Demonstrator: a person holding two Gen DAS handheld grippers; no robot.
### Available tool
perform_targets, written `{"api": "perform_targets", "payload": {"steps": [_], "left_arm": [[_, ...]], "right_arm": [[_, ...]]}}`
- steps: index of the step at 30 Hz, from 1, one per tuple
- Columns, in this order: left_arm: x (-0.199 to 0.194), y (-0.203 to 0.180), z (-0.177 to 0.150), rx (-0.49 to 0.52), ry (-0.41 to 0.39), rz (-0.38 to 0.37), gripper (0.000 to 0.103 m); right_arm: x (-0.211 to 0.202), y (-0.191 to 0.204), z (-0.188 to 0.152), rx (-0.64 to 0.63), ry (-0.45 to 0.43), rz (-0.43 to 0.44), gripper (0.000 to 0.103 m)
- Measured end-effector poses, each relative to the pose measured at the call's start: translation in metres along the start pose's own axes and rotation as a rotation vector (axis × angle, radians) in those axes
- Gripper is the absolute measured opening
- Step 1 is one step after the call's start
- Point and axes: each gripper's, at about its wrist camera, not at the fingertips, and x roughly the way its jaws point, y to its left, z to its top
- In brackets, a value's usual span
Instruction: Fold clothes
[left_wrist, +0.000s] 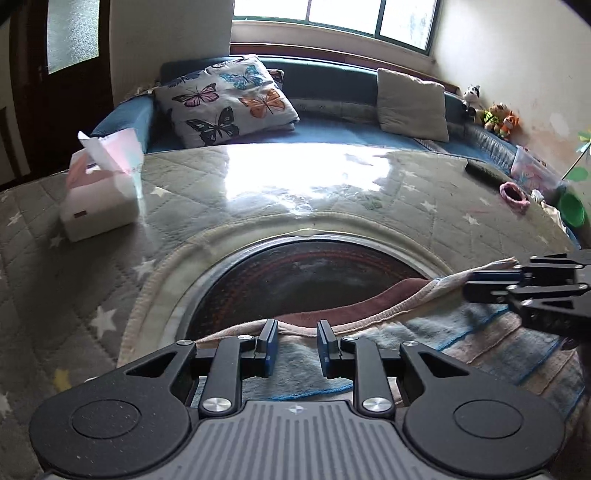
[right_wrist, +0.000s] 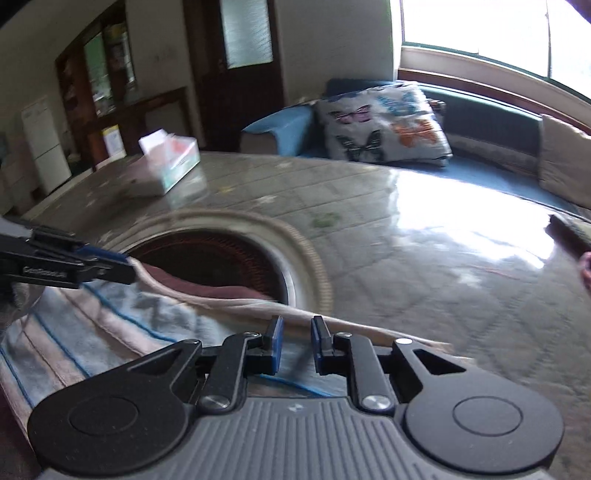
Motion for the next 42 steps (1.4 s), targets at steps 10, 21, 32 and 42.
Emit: {"api": "perform_targets", "payload": {"steps": [10,21,32,42], "left_arm": [[-0.026,0.018,-0.011,-0.042,-0.04,-0.013,0.026],[-0.075,0.036,-0.071,-0.073,-0.044,0.009,0.026],[-0.107,0.057,-0.094,-0.156,-0.094,0.064,0.029],[-0.12,0.054,-0.121,-0.145,-0.085,0.124,0.031]], "right_arm": [[0.01,0.009,0.003,-0.012,0.002,-0.016,0.024],[-0.006,0.053,-0.016,-0.121,0.034,0.046,0.032],[-0.026,0.08,-0.032,-0.176,0.048,0.082,0.038],[-0.043,0.133,-0.054,-0.277,0.033,0.169,0.039]]}}
